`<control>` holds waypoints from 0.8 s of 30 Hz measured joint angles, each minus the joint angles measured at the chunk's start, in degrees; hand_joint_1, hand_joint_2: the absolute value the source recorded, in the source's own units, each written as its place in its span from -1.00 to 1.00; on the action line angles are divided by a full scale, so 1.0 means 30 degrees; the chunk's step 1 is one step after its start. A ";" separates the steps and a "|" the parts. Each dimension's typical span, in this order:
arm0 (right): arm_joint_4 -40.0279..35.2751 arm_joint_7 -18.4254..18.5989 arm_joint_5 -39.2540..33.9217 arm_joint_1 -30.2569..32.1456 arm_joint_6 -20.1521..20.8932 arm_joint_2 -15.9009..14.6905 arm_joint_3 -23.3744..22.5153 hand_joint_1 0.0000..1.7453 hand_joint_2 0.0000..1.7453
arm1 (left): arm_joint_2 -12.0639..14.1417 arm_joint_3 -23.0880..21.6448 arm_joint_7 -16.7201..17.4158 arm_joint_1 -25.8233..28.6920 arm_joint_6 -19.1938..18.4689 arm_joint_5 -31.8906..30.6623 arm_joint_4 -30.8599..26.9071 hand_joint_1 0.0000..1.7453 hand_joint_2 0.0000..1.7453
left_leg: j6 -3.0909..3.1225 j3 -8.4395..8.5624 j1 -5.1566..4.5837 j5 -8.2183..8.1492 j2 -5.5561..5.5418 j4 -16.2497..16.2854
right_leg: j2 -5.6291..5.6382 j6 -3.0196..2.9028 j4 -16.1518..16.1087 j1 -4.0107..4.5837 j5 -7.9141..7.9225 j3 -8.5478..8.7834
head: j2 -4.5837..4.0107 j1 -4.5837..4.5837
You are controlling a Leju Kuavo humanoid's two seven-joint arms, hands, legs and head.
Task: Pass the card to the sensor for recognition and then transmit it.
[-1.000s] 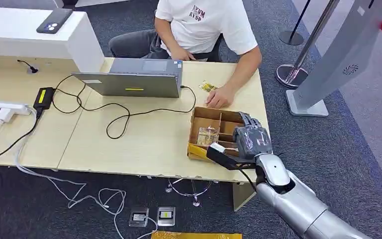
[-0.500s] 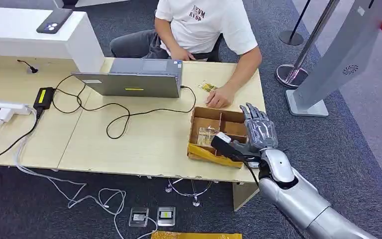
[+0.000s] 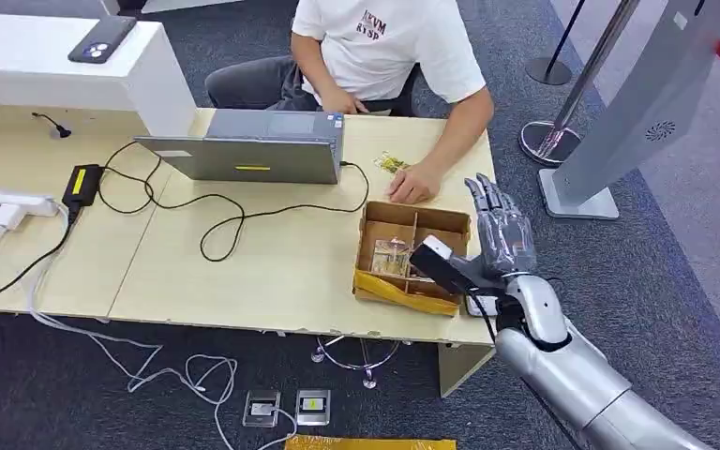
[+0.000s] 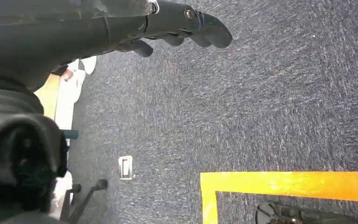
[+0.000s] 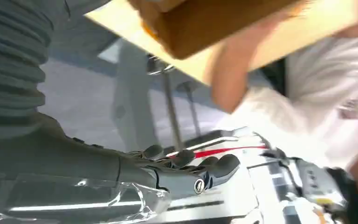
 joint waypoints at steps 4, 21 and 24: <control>-0.1283 -0.2839 -0.3371 0.0479 0.2539 0.0000 -0.0116 -1.00 1.00 | -0.0007 -0.0022 -0.0117 0.0000 -0.0117 0.0000 0.0000 -1.00 -1.00 | 0.0000 -0.0001 0.0000 0.0000 0.0000 -0.0001 | 0.0000 0.0000 0.0001 0.0000 0.0000 0.0000 | -0.0007 0.0000; -0.4108 -0.1557 -0.0896 0.1204 0.5267 0.0197 0.1181 -1.00 1.00 | -0.0044 -0.0066 -0.0131 -0.0007 -0.0138 0.0000 0.0000 -1.00 -1.00 | 0.0000 0.0000 0.0000 0.0000 -0.0003 -0.0001 | -0.0001 -0.0001 -0.0001 0.0000 0.0000 0.0003 | -0.0001 0.0000; -0.4101 -0.0082 0.1251 0.1201 0.5457 0.0182 0.1392 -1.00 1.00 | -0.0044 -0.0066 -0.0131 -0.0007 -0.0131 0.0000 0.0000 -1.00 -1.00 | 0.0000 0.0000 0.0000 0.0000 -0.0001 -0.0001 | -0.0001 -0.0001 0.0000 0.0000 -0.0001 0.0001 | 0.0000 0.0000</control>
